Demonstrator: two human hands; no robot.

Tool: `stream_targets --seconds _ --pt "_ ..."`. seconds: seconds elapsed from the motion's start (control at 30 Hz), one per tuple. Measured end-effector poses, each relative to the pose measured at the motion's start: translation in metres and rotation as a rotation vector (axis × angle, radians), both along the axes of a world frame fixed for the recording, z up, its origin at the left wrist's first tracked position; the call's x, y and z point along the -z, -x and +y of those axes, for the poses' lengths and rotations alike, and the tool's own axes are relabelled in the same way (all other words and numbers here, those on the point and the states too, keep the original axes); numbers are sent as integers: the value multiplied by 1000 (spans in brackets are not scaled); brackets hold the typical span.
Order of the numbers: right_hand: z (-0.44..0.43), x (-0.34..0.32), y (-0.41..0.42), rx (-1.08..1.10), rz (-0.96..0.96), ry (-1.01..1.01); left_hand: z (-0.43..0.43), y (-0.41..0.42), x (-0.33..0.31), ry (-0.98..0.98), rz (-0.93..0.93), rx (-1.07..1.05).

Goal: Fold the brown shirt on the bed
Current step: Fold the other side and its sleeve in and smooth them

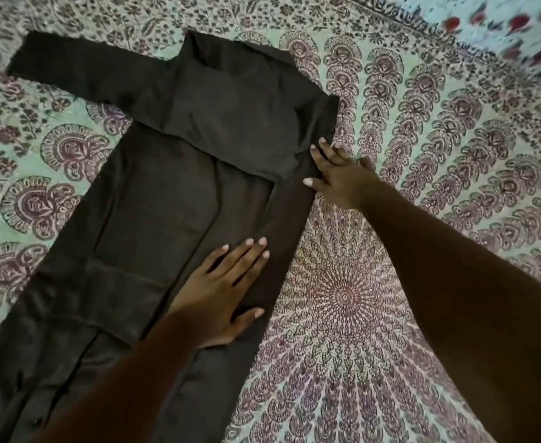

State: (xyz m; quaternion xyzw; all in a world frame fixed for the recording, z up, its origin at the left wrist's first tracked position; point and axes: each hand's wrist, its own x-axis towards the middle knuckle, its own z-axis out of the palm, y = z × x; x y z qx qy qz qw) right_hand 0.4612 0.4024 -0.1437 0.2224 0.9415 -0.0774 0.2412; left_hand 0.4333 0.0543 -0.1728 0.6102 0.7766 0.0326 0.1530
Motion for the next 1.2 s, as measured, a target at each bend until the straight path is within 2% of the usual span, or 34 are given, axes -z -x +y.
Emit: stream_targets --seconds 0.17,0.33,0.4,0.53,0.6,0.73,0.83,0.93,1.03,1.1,1.2 --pt "19 1 33 124 28 -37 3 3 2 9 -11 3" --pt "22 -22 72 183 494 -171 3 5 3 7 -47 -9" --pt "30 -26 91 143 466 -137 3 6 2 10 -50 -6" --pt "44 -32 122 113 194 -88 3 7 1 7 -64 -4" --pt "42 -35 130 153 198 -18 4 8 0 11 -66 -1" --pt "39 -23 130 106 479 -42 4 7 0 20 -60 0" --pt "38 0 119 120 655 218 4 7 1 26 -56 9" --pt "31 13 100 340 869 397 5 7 1 28 -52 6" --pt "5 17 54 407 993 198 5 7 1 31 -52 6" --pt "-22 22 16 282 951 100 4 7 0 35 -55 8" --pt "-42 42 -18 36 629 -9 5 7 1 41 -40 16"
